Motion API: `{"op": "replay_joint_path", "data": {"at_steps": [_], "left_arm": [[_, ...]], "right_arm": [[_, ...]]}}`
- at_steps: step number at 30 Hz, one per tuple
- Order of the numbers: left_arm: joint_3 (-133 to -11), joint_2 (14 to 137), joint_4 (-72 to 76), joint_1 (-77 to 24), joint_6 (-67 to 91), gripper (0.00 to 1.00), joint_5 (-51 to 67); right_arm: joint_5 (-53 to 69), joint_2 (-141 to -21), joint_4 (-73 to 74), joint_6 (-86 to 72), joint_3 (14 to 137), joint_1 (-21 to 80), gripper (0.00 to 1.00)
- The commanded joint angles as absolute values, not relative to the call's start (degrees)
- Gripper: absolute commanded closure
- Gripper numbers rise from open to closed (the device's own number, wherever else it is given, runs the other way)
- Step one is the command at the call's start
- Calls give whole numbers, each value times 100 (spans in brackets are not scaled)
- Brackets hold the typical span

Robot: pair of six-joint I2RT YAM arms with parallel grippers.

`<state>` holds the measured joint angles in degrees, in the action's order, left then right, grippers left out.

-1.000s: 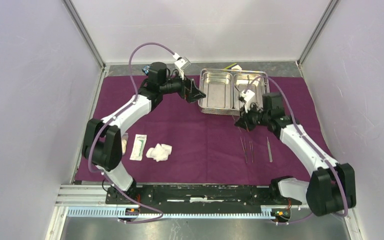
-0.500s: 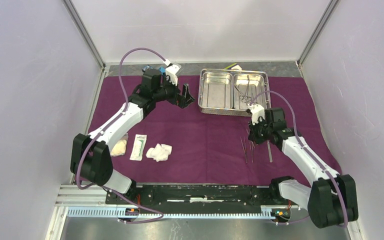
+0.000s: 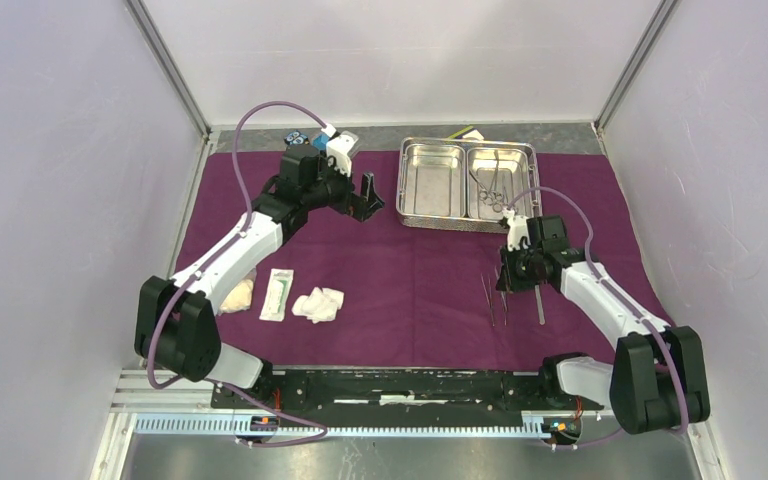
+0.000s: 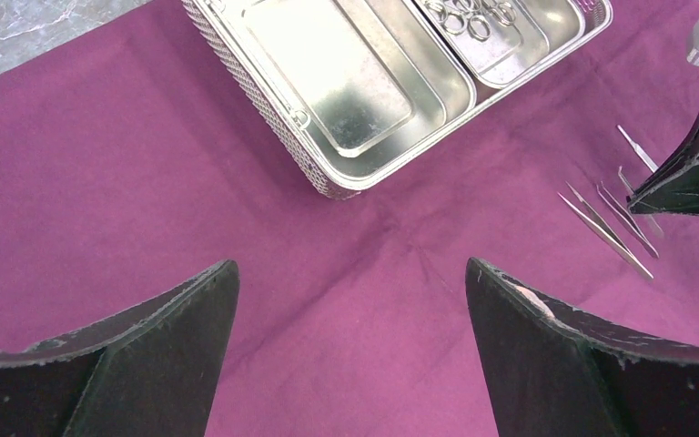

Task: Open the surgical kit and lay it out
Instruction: Place the medical item in the surgical kit.

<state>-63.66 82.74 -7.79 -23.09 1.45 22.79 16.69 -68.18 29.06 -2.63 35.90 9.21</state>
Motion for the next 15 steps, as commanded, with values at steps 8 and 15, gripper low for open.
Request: {"op": "replay_joint_path", "data": {"at_steps": [8, 15], "left_arm": [[-6276, 8116, -791, -2267, 9, 0, 2031], [-6266, 8155, -800, -2257, 26, 0, 2004]], "right_arm": [[1740, -7099, 3250, -1146, 3985, 896, 100], [1699, -7077, 3234, -1259, 3753, 905, 100]]}}
